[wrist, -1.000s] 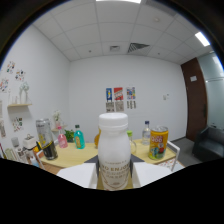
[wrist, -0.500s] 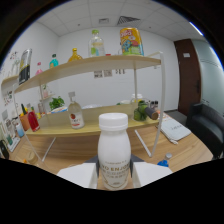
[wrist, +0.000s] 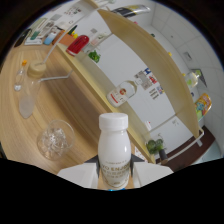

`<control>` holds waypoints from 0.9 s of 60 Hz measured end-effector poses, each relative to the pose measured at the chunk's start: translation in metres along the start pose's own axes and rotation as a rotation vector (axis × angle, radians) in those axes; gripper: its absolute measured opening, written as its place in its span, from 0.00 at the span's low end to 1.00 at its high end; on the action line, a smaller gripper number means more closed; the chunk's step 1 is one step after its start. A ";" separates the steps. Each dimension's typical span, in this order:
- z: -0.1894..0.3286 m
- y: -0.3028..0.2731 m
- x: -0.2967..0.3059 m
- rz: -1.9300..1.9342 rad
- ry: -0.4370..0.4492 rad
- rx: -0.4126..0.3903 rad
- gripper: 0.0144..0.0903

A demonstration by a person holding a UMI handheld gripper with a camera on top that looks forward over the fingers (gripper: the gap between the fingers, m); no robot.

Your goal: Make me a cup of Mount Fuji.

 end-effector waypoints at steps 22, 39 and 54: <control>0.006 -0.005 -0.003 -0.787 0.050 0.007 0.43; 0.012 -0.007 -0.001 -0.957 0.059 -0.011 0.44; 0.000 -0.017 0.013 -0.593 0.048 0.071 0.44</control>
